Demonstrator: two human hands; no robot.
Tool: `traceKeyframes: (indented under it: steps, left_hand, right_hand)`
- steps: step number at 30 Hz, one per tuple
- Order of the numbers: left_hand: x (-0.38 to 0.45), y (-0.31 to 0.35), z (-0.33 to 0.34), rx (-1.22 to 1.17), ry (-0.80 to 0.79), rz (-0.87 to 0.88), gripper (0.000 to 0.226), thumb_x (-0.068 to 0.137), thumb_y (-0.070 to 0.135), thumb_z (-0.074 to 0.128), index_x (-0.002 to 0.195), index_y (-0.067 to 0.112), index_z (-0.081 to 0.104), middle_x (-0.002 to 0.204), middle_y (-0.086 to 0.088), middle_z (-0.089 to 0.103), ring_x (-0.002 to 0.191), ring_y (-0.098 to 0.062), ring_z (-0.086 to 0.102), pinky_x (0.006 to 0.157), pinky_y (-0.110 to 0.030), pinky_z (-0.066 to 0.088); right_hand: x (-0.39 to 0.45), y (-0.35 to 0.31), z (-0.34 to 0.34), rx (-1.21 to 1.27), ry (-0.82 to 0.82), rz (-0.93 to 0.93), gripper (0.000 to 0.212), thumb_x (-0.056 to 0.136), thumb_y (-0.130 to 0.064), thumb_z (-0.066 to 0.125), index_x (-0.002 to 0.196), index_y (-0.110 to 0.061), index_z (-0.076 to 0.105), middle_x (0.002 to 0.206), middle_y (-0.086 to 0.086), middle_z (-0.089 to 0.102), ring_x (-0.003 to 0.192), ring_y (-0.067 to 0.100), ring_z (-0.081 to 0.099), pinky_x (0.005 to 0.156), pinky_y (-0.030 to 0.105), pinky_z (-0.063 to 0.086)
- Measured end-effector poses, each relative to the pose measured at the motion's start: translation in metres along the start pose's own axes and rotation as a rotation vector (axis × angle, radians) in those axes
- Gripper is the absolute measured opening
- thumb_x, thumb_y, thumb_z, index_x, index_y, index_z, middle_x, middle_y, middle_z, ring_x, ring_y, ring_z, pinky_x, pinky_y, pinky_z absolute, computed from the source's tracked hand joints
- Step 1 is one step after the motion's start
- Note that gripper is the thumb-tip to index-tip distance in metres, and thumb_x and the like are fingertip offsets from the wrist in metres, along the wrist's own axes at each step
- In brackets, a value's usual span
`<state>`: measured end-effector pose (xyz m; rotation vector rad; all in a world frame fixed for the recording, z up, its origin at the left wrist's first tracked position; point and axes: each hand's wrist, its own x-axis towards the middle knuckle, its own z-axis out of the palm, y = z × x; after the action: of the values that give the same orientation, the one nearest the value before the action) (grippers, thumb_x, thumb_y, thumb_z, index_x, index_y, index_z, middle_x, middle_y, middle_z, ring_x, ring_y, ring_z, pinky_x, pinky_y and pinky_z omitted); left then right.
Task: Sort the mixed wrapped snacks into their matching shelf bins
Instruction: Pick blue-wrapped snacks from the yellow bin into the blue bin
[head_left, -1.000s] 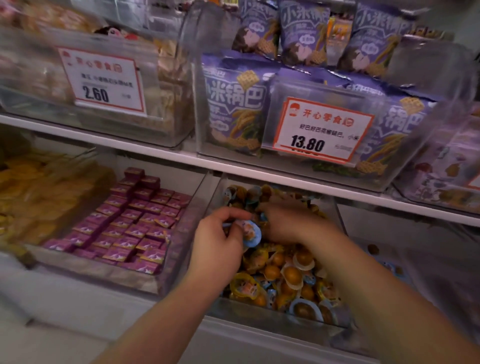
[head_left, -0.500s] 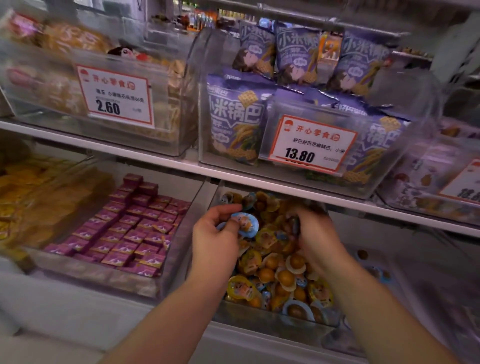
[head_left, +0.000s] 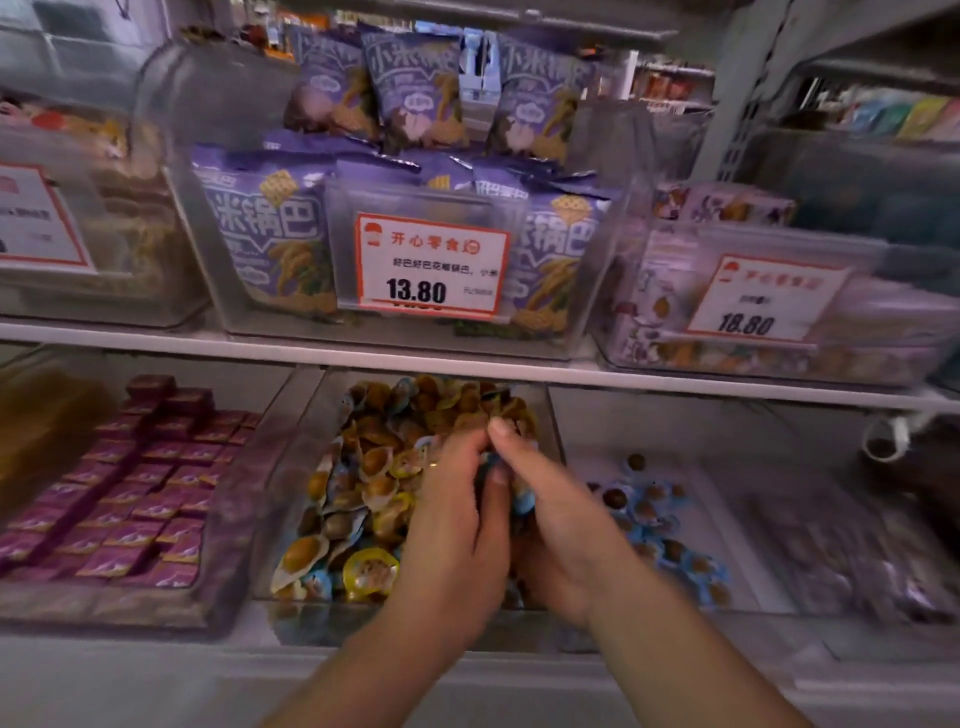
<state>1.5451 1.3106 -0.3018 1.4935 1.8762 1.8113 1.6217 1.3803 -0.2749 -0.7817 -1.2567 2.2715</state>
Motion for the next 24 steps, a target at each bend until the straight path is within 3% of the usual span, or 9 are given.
traceKeyframes:
  steps: [2, 5, 9, 12, 14, 16, 19, 22, 24]
  left_hand:
    - [0.001, -0.001, 0.003, -0.043, -0.081, -0.024, 0.044, 0.096, 0.041, 0.041, 0.138, 0.051, 0.032, 0.137, 0.026, 0.046, 0.132, 0.001, 0.044, 0.107, -0.02, 0.037]
    - [0.002, -0.006, 0.003, -0.121, -0.194, -0.013, 0.068, 0.088, 0.046, 0.047, 0.149, 0.042, 0.018, 0.148, 0.037, 0.031, 0.14, 0.01, 0.029, 0.108, -0.008, 0.027]
    - [0.004, -0.017, -0.001, 0.057, -0.231, 0.079, 0.051, 0.094, 0.043, 0.049, 0.144, 0.035, 0.043, 0.144, 0.035, 0.039, 0.137, 0.009, 0.034, 0.105, -0.006, 0.029]
    - [0.008, -0.033, -0.009, 0.36, -0.26, 0.115, 0.034, 0.098, 0.034, 0.054, 0.131, 0.034, 0.059, 0.142, 0.022, 0.048, 0.139, 0.003, 0.035, 0.114, -0.029, 0.035]
    - [0.01, -0.042, -0.015, 0.579, -0.382, 0.137, 0.039, 0.099, 0.041, 0.049, 0.137, 0.034, 0.055, 0.148, 0.018, 0.043, 0.145, -0.005, 0.028, 0.119, -0.04, 0.028]
    - [0.01, -0.047, -0.02, 0.751, -0.503, 0.168, 0.051, 0.097, 0.057, 0.035, 0.142, 0.036, 0.049, 0.154, 0.016, 0.037, 0.147, -0.009, 0.026, 0.122, -0.042, 0.02]
    - [0.012, -0.049, -0.026, 0.879, -0.524, 0.149, 0.054, 0.093, 0.063, 0.032, 0.138, 0.039, 0.05, 0.151, 0.013, 0.043, 0.141, -0.013, 0.04, 0.119, -0.047, 0.025]
    - [0.017, -0.053, -0.037, 0.967, -0.482, 0.108, 0.045, 0.093, 0.062, 0.033, 0.127, 0.041, 0.055, 0.137, 0.011, 0.055, 0.13, -0.015, 0.052, 0.116, -0.052, 0.029]
    - [0.021, -0.057, -0.043, 0.978, -0.475, 0.084, 0.046, 0.094, 0.063, 0.031, 0.123, 0.04, 0.058, 0.135, 0.008, 0.057, 0.131, -0.014, 0.051, 0.114, -0.051, 0.03]
  right_hand:
    - [-0.002, 0.001, -0.003, -0.019, 0.024, -0.041, 0.033, 0.089, -0.034, 0.068, 0.117, -0.017, 0.071, 0.115, 0.01, 0.073, 0.11, 0.022, 0.069, 0.093, 0.038, 0.054]
    - [-0.002, -0.005, -0.017, 0.015, 0.082, -0.145, 0.022, 0.09, -0.009, 0.067, 0.111, -0.008, 0.071, 0.102, 0.016, 0.075, 0.09, 0.023, 0.073, 0.072, 0.031, 0.057]
    - [0.003, -0.034, -0.059, -0.043, 0.347, -0.323, 0.014, 0.087, 0.0, 0.064, 0.1, -0.002, 0.068, 0.084, 0.019, 0.072, 0.061, 0.023, 0.067, 0.049, 0.029, 0.05]
    - [0.015, -0.046, -0.101, -0.148, 0.543, -0.27, 0.012, 0.089, -0.006, 0.066, 0.101, -0.007, 0.067, 0.087, 0.018, 0.069, 0.07, 0.029, 0.068, 0.065, 0.039, 0.052]
    - [0.028, -0.048, -0.119, -0.126, 0.539, -0.151, 0.02, 0.094, -0.021, 0.064, 0.11, -0.009, 0.066, 0.104, 0.019, 0.065, 0.09, 0.032, 0.066, 0.074, 0.04, 0.052]
    - [0.041, -0.048, -0.127, -0.333, 0.551, -0.096, 0.039, 0.094, -0.037, 0.063, 0.126, -0.015, 0.063, 0.124, 0.012, 0.062, 0.109, 0.029, 0.061, 0.085, 0.039, 0.049]
    - [0.052, -0.046, -0.12, -0.661, 0.67, -0.301, 0.035, 0.092, -0.031, 0.066, 0.126, -0.02, 0.066, 0.13, 0.005, 0.065, 0.119, 0.023, 0.06, 0.103, 0.033, 0.046]
    - [0.05, -0.036, -0.092, -0.824, 0.562, -0.594, 0.021, 0.093, -0.019, 0.063, 0.113, -0.022, 0.07, 0.116, -0.002, 0.07, 0.11, 0.012, 0.062, 0.087, 0.005, 0.04]
    - [0.045, -0.029, -0.072, -1.076, 0.428, -0.741, 0.026, 0.092, -0.028, 0.057, 0.115, -0.025, 0.07, 0.114, -0.007, 0.07, 0.108, 0.007, 0.06, 0.088, 0.005, 0.039]
